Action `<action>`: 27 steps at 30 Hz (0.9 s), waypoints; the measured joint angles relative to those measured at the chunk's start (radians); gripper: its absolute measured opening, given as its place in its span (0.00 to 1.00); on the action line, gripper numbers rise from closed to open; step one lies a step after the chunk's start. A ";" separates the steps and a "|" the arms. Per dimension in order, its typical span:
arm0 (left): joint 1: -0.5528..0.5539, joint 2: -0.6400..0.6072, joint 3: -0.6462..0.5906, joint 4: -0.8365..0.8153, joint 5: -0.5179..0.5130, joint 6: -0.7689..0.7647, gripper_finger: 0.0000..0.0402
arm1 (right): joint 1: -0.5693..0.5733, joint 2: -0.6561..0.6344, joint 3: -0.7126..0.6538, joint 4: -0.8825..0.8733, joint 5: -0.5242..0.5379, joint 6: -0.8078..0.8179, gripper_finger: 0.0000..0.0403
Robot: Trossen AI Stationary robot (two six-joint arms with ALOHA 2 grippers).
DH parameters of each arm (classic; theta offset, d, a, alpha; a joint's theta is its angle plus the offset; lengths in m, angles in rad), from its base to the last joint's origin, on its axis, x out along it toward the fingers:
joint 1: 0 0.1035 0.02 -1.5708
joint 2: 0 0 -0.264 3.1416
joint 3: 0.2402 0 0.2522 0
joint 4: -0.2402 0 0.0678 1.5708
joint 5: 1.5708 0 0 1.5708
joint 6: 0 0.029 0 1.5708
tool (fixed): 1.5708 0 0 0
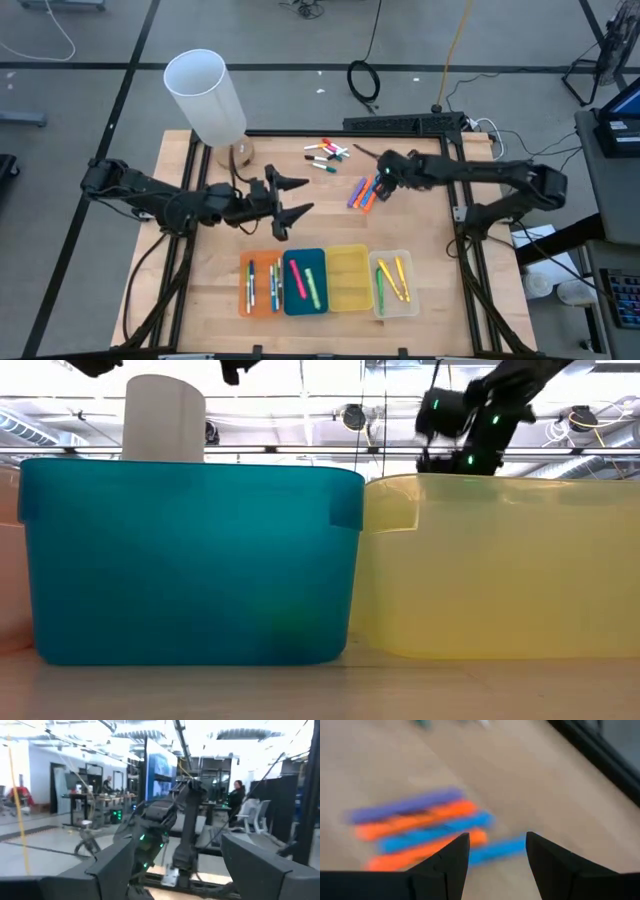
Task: Pick & Place Markers
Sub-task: Put the right blue highlighter pen into the blue bin
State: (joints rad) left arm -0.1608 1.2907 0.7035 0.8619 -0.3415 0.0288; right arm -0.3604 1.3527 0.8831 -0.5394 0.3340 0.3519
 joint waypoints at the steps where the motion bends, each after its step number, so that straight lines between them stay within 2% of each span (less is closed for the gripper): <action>1: 0.004 0.000 0.000 -0.009 -0.001 0.004 0.73 | -0.030 0.022 0.008 -0.033 0.002 0.025 0.45; 5: 0.014 0.010 0.000 -0.030 0.000 0.016 0.75 | -0.129 0.082 0.012 -0.025 -0.004 0.108 0.45; 11: 0.023 0.018 0.000 -0.096 0.000 -0.051 0.77 | -0.216 0.172 0.013 0.045 -0.132 0.148 0.45; 15: 0.020 0.019 0.000 -0.127 0.000 -0.058 0.75 | -0.219 0.211 0.014 0.055 -0.183 0.161 0.45; 27: 0.023 0.019 0.000 -0.127 0.000 -0.066 0.70 | -0.201 0.229 0.013 -0.019 -0.154 0.164 0.45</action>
State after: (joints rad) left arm -0.1379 1.3094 0.7033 0.7345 -0.3420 -0.0368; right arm -0.5609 1.5814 0.8959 -0.5587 0.1801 0.5160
